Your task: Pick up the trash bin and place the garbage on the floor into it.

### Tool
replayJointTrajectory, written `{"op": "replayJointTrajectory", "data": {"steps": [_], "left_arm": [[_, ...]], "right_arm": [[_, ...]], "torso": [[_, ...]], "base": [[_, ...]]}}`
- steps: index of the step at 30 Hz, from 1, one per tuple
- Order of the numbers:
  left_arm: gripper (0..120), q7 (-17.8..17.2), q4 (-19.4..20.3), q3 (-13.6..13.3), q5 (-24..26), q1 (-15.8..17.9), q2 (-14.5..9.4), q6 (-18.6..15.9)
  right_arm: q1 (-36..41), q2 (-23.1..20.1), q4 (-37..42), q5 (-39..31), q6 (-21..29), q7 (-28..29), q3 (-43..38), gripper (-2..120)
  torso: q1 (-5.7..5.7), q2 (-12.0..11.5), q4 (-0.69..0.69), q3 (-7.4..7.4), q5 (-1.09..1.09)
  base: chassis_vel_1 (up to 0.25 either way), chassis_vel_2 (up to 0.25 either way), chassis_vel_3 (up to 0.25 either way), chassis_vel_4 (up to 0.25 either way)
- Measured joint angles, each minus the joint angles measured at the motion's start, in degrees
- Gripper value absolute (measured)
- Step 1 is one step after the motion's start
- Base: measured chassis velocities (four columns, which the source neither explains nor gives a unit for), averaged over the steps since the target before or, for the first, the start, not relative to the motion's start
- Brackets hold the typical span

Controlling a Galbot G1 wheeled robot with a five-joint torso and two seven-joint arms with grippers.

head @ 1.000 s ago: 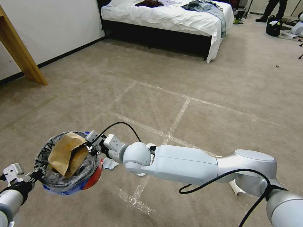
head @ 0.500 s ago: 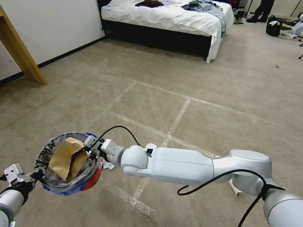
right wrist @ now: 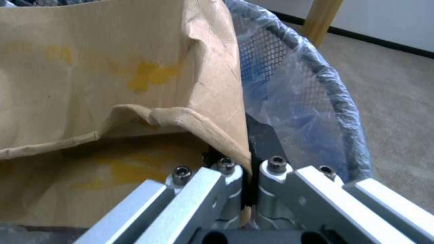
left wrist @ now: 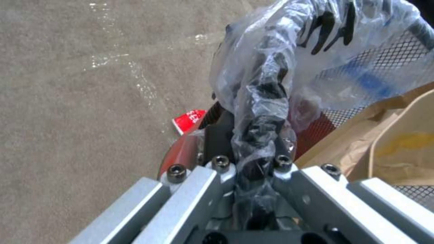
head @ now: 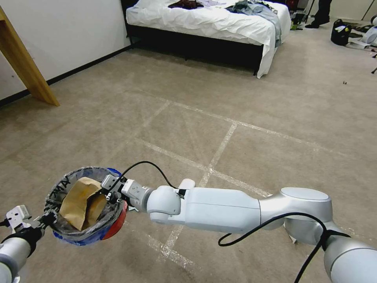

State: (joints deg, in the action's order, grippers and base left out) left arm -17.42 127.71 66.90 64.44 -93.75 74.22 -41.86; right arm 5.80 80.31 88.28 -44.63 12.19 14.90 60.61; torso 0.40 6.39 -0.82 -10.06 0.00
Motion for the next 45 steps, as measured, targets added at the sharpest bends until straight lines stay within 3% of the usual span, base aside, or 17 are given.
{"op": "replayJointTrajectory", "data": {"steps": [6,12,19,20,22,31,45], "left_arm": [[0,0.0,0.0,0.0,0.0,0.0,0.0,0.0],[0,0.0,-0.2,0.0,0.0,0.0,0.0,0.0],[0,0.0,-0.2,0.0,-0.1,0.0,0.2,0.0],[0,0.0,-0.2,0.0,-0.1,0.1,0.2,0.0],[0,0.0,-0.3,0.0,-0.1,0.1,0.3,0.0],[0,-0.1,-0.4,-0.1,-0.3,0.2,0.4,0.0],[0,-0.2,-0.2,0.1,-0.3,0.2,0.7,0.0]], "right_arm": [[0.0,-0.2,0.9,0.2,0.6,1.9,-0.2,3],[-0.2,-1.0,2.2,0.3,0.9,2.6,-1.2,29],[-0.9,-1.4,3.0,0.2,1.1,2.7,-1.9,47],[-1.1,-1.5,3.5,0.1,1.2,2.8,-2.2,57],[-1.2,-1.5,3.5,0.0,1.3,2.9,-2.2,59],[-1.8,-2.0,7.1,-1.9,2.7,4.2,-3.1,96],[-3.2,-2.2,9.8,-3.2,3.5,4.7,-2.5,100]], "torso": [[0.00,0.0,0.00,0.00,0.00],[0.00,0.0,0.00,0.00,0.00],[0.00,0.0,0.00,0.00,0.00],[0.00,0.0,0.00,0.00,0.00],[0.00,0.0,0.00,0.00,0.00],[0.00,0.0,0.00,0.00,0.00],[0.00,0.0,0.00,0.00,0.01]], "base": [[0.000,0.000,0.000,0.000],[0.000,0.000,0.000,0.000],[0.000,0.000,0.000,0.000],[0.000,0.000,0.000,0.000],[0.000,0.000,0.000,0.000],[0.000,0.000,0.000,0.000],[0.000,0.000,0.000,0.000]]}}
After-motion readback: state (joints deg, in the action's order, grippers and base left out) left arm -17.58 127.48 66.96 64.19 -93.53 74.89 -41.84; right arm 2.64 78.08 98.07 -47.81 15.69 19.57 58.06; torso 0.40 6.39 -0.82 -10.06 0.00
